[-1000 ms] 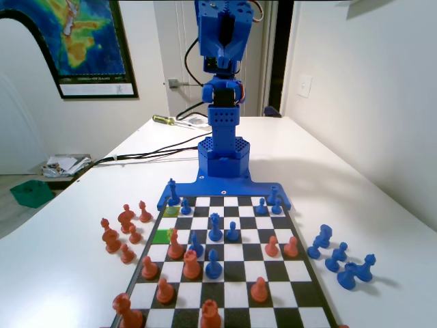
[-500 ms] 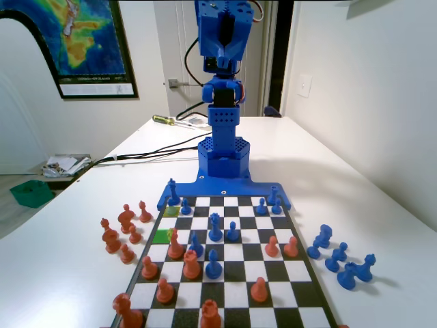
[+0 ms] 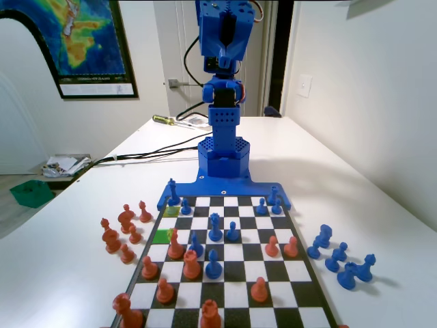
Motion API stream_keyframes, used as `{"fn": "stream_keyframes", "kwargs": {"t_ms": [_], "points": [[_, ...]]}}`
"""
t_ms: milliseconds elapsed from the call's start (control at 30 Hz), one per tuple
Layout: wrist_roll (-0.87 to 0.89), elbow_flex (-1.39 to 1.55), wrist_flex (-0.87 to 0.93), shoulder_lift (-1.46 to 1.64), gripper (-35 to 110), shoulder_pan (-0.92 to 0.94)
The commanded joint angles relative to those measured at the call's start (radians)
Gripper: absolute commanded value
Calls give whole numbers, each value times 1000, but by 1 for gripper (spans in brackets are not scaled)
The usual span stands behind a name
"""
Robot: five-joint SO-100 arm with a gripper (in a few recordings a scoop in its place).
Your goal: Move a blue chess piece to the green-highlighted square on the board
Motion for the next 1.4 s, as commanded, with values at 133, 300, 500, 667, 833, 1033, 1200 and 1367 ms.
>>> {"fn": "stream_keyframes", "kwargs": {"t_ms": [133, 300, 500, 667, 833, 1033, 1200, 1367], "points": [[-9, 8, -18, 3, 2, -2], [-9, 8, -17, 3, 3, 14], [-9, 5, -11, -34, 1, 20], [-15, -18, -6, -75, 1, 29], [-11, -192, 31, -279, 1, 46], [-37, -445, 133, -588, 1, 106], [-80, -514, 143, -776, 1, 176], [-184, -508, 135, -910, 1, 245]]}}
